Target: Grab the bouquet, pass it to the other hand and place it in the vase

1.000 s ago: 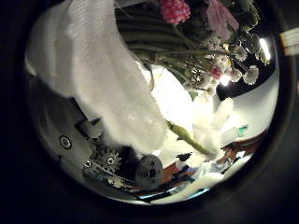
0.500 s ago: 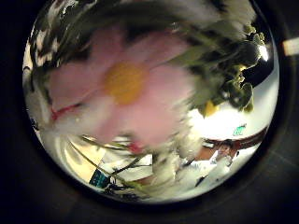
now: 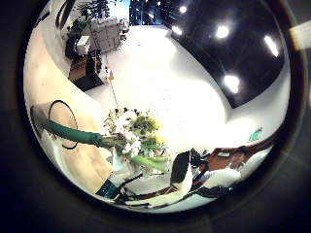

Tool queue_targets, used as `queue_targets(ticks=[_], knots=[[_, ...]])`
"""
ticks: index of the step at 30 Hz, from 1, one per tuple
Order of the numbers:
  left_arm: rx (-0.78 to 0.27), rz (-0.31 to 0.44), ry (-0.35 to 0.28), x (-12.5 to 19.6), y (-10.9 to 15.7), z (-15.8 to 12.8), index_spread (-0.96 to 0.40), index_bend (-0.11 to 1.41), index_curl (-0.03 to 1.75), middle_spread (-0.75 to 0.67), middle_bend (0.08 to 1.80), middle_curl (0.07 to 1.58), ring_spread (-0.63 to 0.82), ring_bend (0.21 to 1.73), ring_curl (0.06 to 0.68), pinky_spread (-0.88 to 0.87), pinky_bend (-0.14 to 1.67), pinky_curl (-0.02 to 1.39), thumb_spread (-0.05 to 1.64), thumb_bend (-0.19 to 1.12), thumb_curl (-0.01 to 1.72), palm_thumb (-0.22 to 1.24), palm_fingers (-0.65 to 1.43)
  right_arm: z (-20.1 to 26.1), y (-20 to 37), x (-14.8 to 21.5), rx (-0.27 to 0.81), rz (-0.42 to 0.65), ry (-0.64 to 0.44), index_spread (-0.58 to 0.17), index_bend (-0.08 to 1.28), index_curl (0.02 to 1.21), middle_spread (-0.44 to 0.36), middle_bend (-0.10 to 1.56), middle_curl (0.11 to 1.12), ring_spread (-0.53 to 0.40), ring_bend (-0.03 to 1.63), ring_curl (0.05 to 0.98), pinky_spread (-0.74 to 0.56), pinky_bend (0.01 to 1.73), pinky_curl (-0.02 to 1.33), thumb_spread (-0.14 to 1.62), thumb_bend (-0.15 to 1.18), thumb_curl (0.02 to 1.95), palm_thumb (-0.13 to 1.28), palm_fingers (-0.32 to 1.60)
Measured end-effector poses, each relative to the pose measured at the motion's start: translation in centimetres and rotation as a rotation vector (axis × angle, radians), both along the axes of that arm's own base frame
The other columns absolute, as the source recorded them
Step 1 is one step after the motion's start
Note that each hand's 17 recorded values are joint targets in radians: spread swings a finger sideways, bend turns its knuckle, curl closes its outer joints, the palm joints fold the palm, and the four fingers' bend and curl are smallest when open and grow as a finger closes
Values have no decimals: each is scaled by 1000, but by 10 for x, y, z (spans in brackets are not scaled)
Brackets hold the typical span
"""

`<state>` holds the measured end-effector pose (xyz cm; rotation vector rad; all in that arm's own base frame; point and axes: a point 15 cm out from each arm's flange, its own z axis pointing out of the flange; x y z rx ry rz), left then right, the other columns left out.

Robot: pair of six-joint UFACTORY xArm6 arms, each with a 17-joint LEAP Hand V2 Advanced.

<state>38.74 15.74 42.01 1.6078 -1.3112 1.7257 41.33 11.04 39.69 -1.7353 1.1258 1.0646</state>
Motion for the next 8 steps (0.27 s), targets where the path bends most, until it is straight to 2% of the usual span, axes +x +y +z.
queue_targets(ticks=[8], knots=[[-3, 26, 32, -20, 19, -2, -23, 115, 222, 494, 171, 247, 589, 465, 170, 713, 305, 222, 758, -39, 355, 71, -140, -5, -18, 6, 4, -39, 7, -284, 163, 280, 112, 189, 313, 207, 369, 256, 402, 383, 311, 1031, -22, 447, 716, 89]])
